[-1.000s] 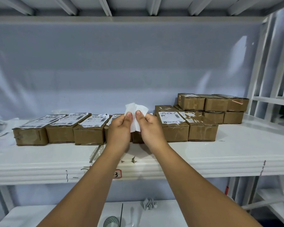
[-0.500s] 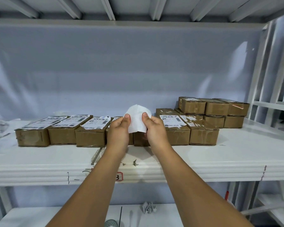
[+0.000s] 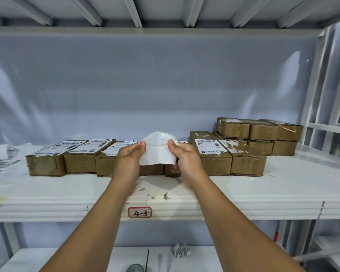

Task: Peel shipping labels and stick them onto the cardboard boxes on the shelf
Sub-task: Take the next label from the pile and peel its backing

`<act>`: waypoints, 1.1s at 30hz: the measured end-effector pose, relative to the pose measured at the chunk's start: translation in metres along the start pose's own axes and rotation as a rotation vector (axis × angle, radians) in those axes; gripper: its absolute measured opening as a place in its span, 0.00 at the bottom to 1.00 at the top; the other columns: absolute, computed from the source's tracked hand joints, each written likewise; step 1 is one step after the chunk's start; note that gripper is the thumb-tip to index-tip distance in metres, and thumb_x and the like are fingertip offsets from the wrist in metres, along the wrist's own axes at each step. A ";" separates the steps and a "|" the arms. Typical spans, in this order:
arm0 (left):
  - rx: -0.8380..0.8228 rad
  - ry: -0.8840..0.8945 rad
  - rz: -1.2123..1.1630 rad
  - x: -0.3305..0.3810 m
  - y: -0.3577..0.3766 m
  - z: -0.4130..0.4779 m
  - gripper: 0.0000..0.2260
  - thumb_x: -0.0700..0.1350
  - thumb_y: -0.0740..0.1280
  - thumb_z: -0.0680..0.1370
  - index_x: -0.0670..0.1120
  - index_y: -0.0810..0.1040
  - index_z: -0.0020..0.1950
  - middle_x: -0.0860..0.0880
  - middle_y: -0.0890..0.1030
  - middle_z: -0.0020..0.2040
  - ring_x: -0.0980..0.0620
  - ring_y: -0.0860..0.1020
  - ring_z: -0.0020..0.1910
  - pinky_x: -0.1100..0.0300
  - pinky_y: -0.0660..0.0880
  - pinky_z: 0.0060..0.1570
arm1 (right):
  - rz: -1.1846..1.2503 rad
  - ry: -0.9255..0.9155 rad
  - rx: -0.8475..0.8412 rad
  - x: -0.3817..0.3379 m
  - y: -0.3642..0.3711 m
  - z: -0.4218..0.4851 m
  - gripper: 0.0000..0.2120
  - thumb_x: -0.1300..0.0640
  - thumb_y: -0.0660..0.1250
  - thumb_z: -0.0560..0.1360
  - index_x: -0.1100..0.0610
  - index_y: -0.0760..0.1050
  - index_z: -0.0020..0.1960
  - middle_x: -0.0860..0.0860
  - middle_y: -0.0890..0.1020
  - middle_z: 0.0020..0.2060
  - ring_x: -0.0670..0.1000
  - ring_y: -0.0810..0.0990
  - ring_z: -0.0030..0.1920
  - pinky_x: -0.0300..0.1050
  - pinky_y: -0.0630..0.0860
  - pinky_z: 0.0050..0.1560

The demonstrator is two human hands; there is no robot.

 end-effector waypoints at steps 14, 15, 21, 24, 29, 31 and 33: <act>-0.017 -0.047 0.090 0.002 -0.030 -0.009 0.15 0.45 0.61 0.81 0.46 0.80 0.37 0.53 0.79 0.28 0.55 0.77 0.28 0.58 0.70 0.37 | -0.083 0.025 -0.096 0.009 0.005 0.003 0.20 0.58 0.60 0.80 0.57 0.61 0.31 0.48 0.62 0.18 0.44 0.58 0.18 0.33 0.54 0.23; -0.032 -0.048 0.095 0.003 -0.032 -0.010 0.15 0.45 0.60 0.81 0.45 0.79 0.37 0.53 0.80 0.27 0.56 0.77 0.27 0.59 0.70 0.36 | -0.095 0.023 -0.095 0.009 0.005 0.002 0.20 0.58 0.60 0.80 0.57 0.61 0.31 0.48 0.62 0.17 0.44 0.58 0.18 0.34 0.54 0.22; -0.062 -0.043 0.197 0.009 -0.047 -0.014 0.16 0.44 0.58 0.82 0.44 0.77 0.37 0.54 0.76 0.23 0.60 0.73 0.21 0.68 0.67 0.27 | -0.203 -0.003 -0.093 0.009 0.008 -0.001 0.20 0.57 0.60 0.80 0.57 0.62 0.30 0.46 0.64 0.16 0.43 0.61 0.16 0.34 0.58 0.20; -0.020 -0.061 0.242 0.008 -0.058 -0.011 0.15 0.46 0.60 0.81 0.47 0.76 0.35 0.50 0.70 0.24 0.54 0.66 0.23 0.62 0.63 0.28 | -0.189 0.001 -0.089 0.009 0.007 -0.001 0.20 0.57 0.60 0.80 0.57 0.63 0.30 0.47 0.65 0.17 0.44 0.60 0.17 0.34 0.58 0.20; -0.080 -0.156 0.090 0.002 -0.061 -0.013 0.13 0.44 0.61 0.80 0.46 0.80 0.38 0.52 0.82 0.31 0.56 0.79 0.31 0.58 0.73 0.41 | -0.292 -0.021 -0.065 0.010 0.002 0.000 0.20 0.54 0.62 0.79 0.56 0.64 0.30 0.48 0.67 0.19 0.45 0.64 0.18 0.35 0.61 0.22; -0.111 -0.173 0.101 0.001 -0.058 -0.014 0.11 0.45 0.61 0.80 0.46 0.80 0.40 0.50 0.82 0.34 0.54 0.79 0.35 0.55 0.73 0.44 | -0.322 -0.035 -0.073 0.010 0.003 -0.002 0.18 0.54 0.63 0.79 0.56 0.67 0.31 0.48 0.71 0.20 0.45 0.68 0.21 0.35 0.63 0.24; -0.147 -0.168 0.145 0.001 -0.054 -0.014 0.07 0.44 0.62 0.79 0.47 0.79 0.45 0.49 0.81 0.39 0.53 0.79 0.37 0.57 0.73 0.41 | -0.328 -0.056 -0.105 0.010 0.007 -0.003 0.13 0.55 0.63 0.79 0.56 0.73 0.36 0.46 0.75 0.24 0.46 0.72 0.26 0.36 0.66 0.26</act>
Point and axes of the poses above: each hand's wrist, its own z-axis towards the middle knuckle, its own y-axis out of the palm, x = y × z, the point moved 7 cm from there along z, towards the middle knuckle
